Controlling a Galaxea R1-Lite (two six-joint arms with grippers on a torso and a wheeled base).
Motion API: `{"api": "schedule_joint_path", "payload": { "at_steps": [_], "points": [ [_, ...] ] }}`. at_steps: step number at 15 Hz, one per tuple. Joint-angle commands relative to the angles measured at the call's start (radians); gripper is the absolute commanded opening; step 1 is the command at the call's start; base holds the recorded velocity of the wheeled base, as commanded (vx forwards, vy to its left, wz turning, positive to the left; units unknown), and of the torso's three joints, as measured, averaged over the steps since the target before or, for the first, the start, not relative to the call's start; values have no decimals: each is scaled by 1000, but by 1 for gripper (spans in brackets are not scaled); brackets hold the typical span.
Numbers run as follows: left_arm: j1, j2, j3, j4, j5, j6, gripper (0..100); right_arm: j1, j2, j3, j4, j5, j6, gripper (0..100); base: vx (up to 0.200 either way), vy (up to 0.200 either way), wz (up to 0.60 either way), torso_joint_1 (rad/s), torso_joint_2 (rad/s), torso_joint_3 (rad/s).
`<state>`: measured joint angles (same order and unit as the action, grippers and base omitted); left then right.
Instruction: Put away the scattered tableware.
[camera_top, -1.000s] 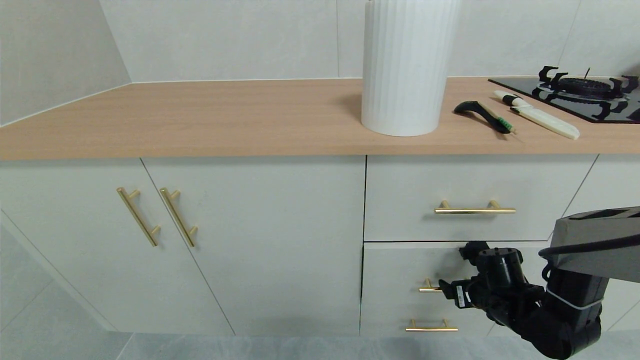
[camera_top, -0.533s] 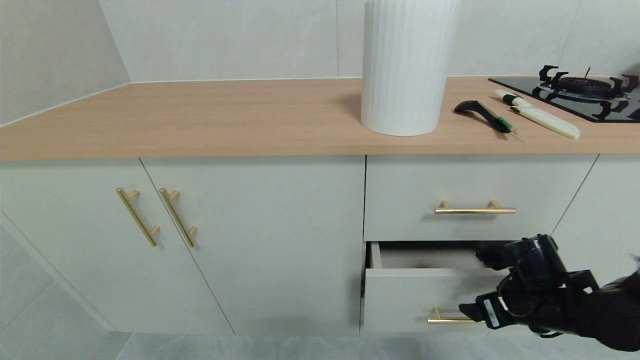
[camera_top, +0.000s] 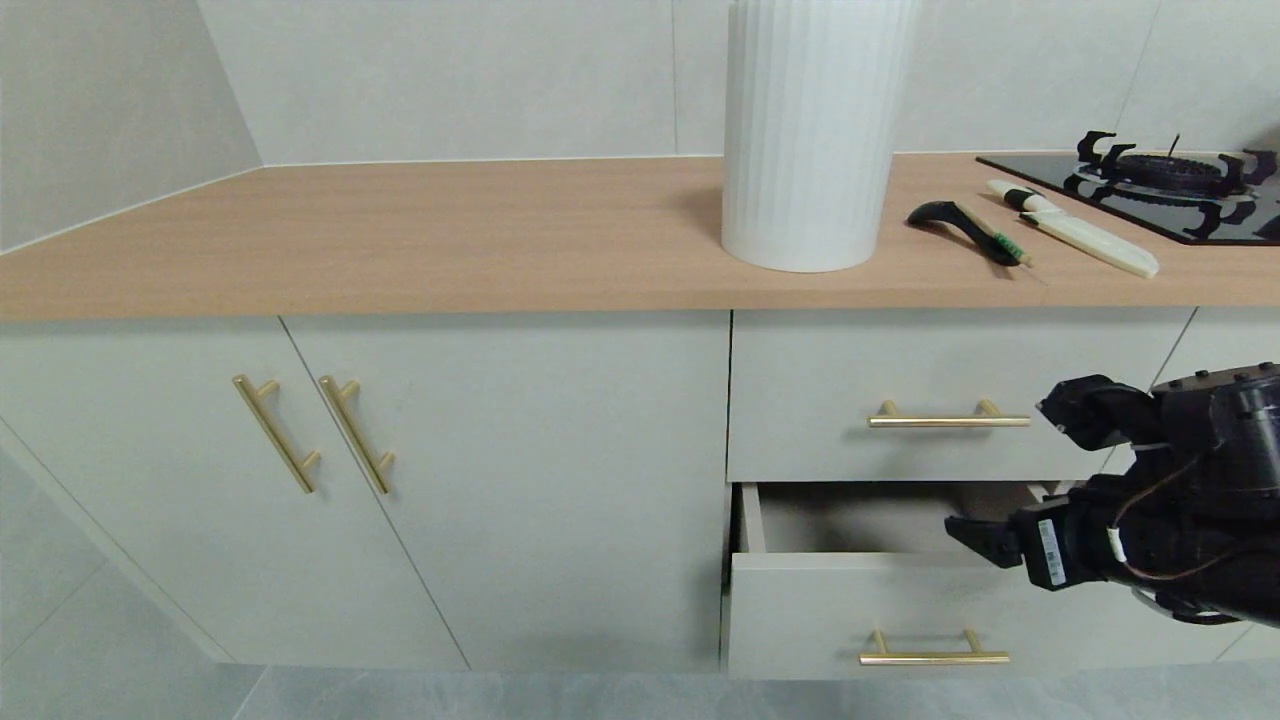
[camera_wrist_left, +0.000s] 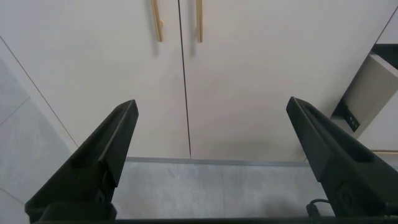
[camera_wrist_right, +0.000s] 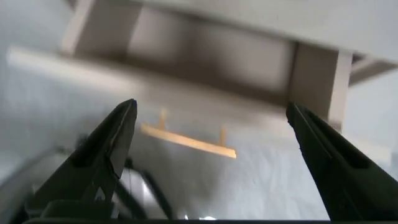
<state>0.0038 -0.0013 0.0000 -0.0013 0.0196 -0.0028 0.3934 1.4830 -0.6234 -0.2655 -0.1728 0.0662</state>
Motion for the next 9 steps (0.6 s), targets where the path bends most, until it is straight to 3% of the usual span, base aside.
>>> {"api": "schedule_joint_path", "payload": {
  "at_steps": [1, 5, 9],
  "points": [
    [1, 1, 0, 0, 0, 0, 100, 5, 161, 22, -121, -56, 26, 100, 0, 0, 0, 0, 0, 0],
    [1, 1, 0, 0, 0, 0, 100, 22, 332, 27, -247, -106, 87, 100, 0, 0, 0, 0, 0, 0],
    [-1, 1, 0, 0, 0, 0, 100, 22, 347, 36, -267, -116, 86, 100, 0, 0, 0, 0, 0, 0]
  ]
}}
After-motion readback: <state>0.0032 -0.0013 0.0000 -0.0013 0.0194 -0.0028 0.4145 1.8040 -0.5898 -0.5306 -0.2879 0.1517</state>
